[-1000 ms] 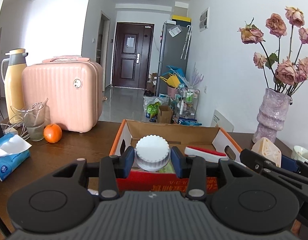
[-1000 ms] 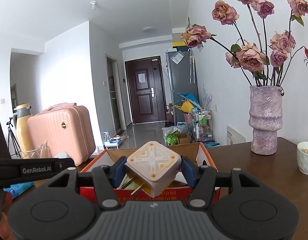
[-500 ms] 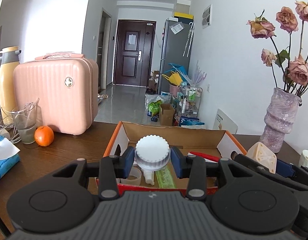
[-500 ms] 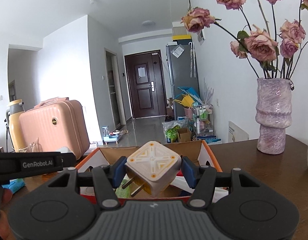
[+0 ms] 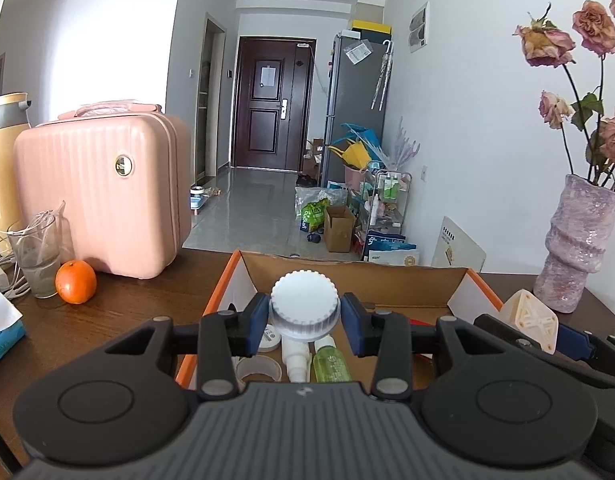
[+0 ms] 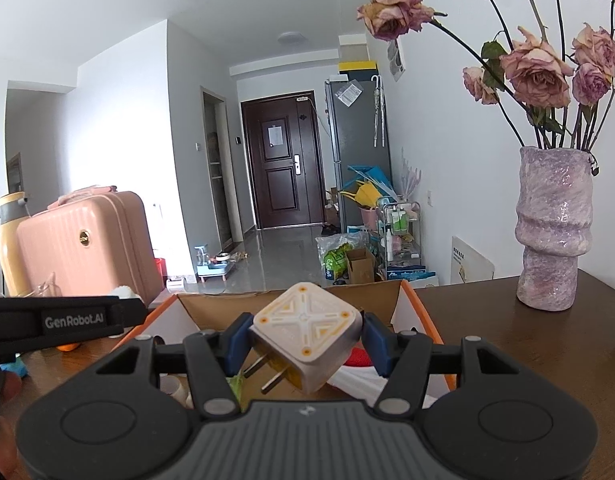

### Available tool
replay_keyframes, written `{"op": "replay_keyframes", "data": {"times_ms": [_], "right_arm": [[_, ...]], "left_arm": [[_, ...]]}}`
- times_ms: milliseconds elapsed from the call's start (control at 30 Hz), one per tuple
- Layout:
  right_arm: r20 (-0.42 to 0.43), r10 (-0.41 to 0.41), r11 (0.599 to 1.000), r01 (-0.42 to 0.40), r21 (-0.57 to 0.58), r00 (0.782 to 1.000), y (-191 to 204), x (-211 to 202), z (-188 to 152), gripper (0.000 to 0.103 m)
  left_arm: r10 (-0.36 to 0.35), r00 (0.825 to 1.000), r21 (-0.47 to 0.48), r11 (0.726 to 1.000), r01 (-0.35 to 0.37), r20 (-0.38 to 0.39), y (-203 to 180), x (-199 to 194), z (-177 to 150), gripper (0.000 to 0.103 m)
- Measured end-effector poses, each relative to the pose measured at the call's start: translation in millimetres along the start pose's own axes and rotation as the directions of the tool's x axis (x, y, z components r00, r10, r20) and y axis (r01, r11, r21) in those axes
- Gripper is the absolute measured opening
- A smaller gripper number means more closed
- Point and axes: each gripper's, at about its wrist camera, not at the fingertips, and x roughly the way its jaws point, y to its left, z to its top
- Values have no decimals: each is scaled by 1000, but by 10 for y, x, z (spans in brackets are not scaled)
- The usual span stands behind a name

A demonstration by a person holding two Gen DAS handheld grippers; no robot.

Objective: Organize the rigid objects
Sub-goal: 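Carry the white cap and beige plug over the red box with both tools, then open both tools to drop the white cap and plug into the box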

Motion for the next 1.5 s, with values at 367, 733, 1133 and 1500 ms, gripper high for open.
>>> {"op": "replay_keyframes", "data": {"times_ms": [367, 733, 1133, 1500], "right_arm": [[-24, -22, 1000, 22, 7, 999, -18, 265, 32, 58], [-72, -31, 999, 30, -14, 997, 41, 551, 42, 58], [-121, -46, 999, 44, -23, 992, 60, 772, 54, 58], [-179, -47, 999, 47, -6, 983, -7, 866, -6, 58]], "left_arm": [[19, 999, 7, 1000, -19, -30, -1, 307, 42, 41], [61, 993, 29, 998, -58, -103, 11, 666, 63, 41], [73, 981, 61, 996, -63, -182, -19, 962, 55, 41], [63, 975, 56, 997, -52, -214, 48, 1015, 29, 47]]}}
